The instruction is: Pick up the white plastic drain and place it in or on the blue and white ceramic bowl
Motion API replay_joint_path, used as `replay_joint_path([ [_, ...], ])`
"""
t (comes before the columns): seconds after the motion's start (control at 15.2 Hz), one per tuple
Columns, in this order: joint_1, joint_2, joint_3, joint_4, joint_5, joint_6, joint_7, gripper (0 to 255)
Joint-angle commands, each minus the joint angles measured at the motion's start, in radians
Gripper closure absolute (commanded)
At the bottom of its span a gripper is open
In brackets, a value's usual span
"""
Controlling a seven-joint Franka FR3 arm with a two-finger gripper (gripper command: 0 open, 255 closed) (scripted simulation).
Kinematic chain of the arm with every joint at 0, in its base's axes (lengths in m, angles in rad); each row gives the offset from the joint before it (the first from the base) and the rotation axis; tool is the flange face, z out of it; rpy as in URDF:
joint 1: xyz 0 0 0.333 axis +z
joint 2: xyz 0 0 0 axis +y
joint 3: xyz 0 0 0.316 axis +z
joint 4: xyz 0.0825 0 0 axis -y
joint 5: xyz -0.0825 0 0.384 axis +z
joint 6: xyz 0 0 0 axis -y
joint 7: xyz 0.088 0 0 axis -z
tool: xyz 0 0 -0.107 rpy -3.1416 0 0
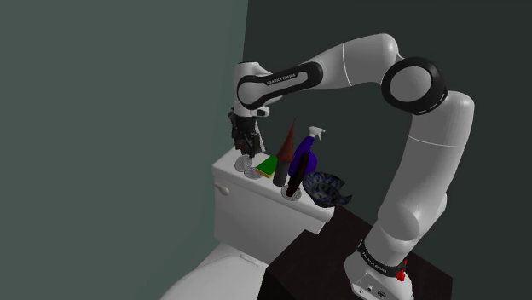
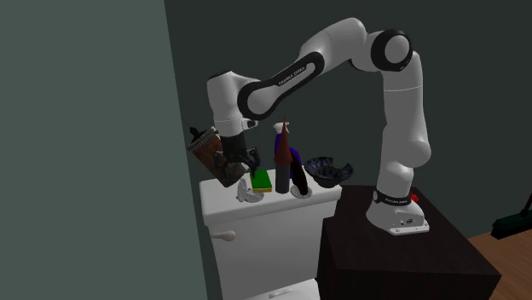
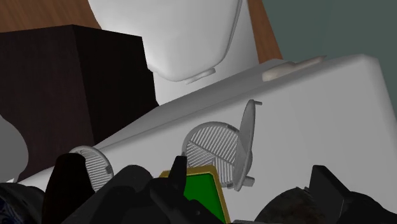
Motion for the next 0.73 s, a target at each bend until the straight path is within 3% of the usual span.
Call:
replay_joint_path([
  [0.0, 0.0, 0.002, -0.001, -0.003, -0.001, 0.006, 0.0, 0],
  [0.33, 0.0, 0.002, -0.001, -0.003, -0.001, 0.005, 0.0, 0],
  [0.4, 0.0, 0.002, -0.001, -0.003, -0.001, 0.005, 0.0, 255],
  [0.66, 0.0, 0.002, -0.001, -0.003, -0.001, 0.005, 0.0, 255],
])
